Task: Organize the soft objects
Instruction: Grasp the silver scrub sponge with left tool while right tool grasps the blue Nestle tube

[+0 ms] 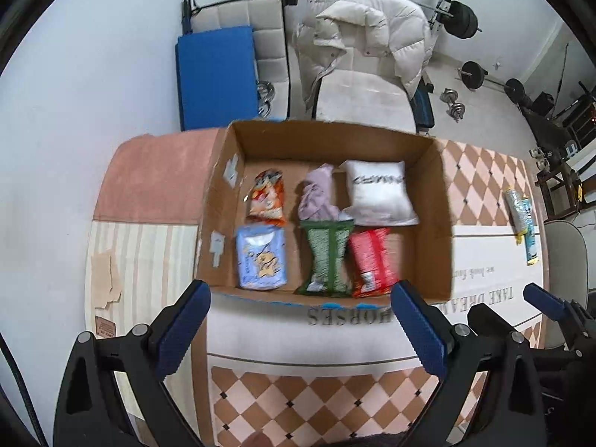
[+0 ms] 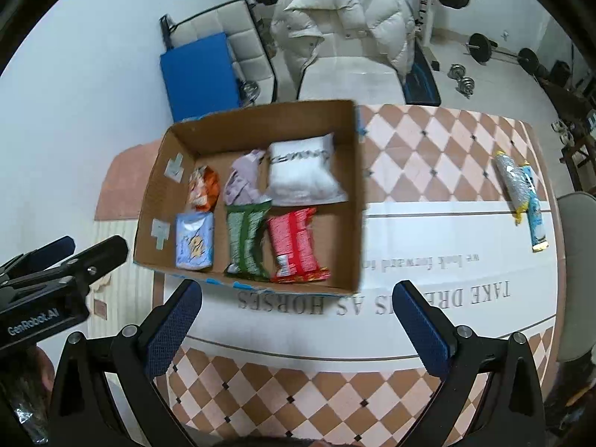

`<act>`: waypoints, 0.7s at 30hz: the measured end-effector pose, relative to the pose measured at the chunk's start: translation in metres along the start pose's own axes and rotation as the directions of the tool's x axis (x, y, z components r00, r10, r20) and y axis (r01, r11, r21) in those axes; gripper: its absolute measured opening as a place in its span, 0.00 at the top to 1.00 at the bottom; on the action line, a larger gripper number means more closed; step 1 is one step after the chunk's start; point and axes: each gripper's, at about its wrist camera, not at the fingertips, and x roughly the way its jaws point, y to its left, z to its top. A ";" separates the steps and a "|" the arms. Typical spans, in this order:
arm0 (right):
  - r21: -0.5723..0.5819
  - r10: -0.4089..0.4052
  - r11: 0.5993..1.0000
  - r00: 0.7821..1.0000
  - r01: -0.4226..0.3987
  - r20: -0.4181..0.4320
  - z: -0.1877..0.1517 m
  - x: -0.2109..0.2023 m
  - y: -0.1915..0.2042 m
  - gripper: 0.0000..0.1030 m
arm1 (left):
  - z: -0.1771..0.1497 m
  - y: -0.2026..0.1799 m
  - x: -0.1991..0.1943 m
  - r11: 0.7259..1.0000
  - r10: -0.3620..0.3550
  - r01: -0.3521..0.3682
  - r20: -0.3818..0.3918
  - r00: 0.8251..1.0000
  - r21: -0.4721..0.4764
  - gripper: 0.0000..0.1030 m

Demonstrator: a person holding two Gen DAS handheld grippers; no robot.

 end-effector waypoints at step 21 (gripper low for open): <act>0.380 -0.194 0.901 0.978 0.209 -0.079 0.040 0.018 -0.398 0.09 | 0.091 -0.368 0.149 0.925 -0.230 0.319 -0.366 0.902 0.205 0.19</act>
